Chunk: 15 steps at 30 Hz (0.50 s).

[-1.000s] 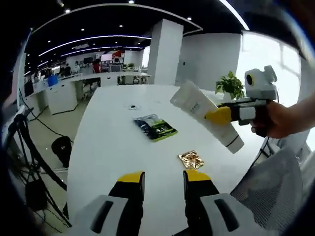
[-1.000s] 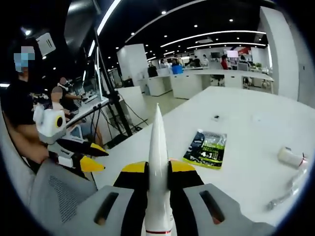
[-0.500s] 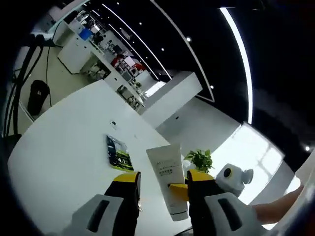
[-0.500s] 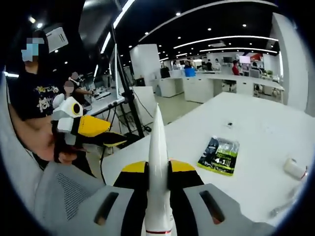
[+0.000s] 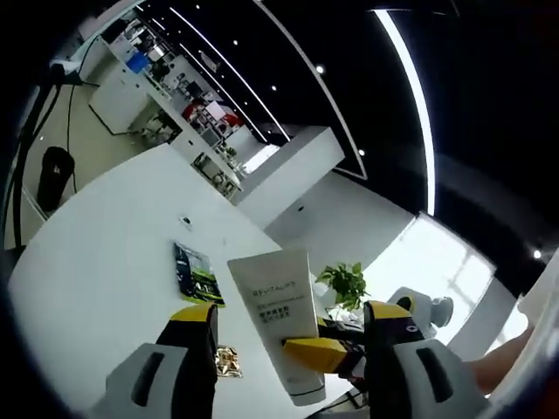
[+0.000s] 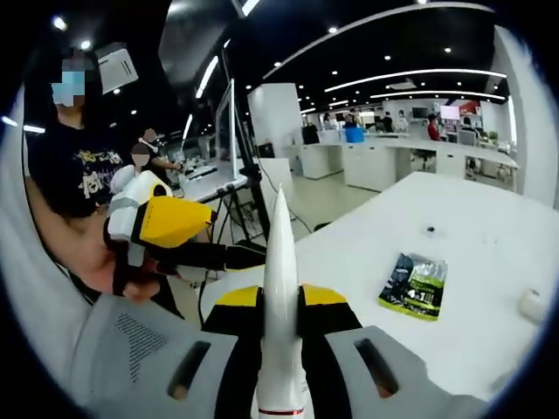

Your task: Arrange the skincare products in the storage area until every visible bottle or jar stands upright without overlapping.

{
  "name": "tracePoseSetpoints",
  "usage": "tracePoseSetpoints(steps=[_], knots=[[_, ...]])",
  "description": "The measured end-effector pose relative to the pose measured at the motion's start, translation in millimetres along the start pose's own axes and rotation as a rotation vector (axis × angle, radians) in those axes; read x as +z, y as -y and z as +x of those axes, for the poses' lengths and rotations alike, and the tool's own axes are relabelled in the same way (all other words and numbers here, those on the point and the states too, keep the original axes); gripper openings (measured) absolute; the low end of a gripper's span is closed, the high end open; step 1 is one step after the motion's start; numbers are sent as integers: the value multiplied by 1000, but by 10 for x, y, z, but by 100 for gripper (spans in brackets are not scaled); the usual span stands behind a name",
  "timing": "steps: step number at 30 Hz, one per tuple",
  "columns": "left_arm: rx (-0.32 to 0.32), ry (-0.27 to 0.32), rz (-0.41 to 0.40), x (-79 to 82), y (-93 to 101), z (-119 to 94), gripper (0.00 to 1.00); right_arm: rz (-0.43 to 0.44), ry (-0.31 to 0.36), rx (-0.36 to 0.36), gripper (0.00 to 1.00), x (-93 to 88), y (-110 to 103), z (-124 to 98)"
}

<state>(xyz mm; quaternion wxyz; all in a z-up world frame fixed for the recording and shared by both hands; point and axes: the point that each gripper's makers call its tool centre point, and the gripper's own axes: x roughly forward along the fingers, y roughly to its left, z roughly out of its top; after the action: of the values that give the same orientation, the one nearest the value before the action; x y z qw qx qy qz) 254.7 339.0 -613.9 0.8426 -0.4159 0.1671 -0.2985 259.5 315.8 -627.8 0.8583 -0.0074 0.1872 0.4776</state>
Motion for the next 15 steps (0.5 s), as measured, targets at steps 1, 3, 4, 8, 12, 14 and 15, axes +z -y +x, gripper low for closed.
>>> tracePoseSetpoints(steps=[1,3,4,8,12,14,15], knots=[[-7,8,-15,18,6,-7,69,-3,3,3,13,9,-13,-4],[-12,15,-34,36,1,-10,66,-8,7,11,13,21,-49,-16],[-13,14,-42,35,-3,-6,65,-11,6,14,13,19,-57,-20],[-19,-12,-84,1,-16,-1,56,-11,4,43,13,5,-132,-26],[-28,-35,-99,-46,7,9,54,-39,-16,48,13,-17,-196,-2],[-21,-62,-89,-95,-11,23,53,-37,-16,69,13,-6,-247,14],[-19,-74,-86,-114,-18,26,53,-24,-11,80,13,6,-272,20]])
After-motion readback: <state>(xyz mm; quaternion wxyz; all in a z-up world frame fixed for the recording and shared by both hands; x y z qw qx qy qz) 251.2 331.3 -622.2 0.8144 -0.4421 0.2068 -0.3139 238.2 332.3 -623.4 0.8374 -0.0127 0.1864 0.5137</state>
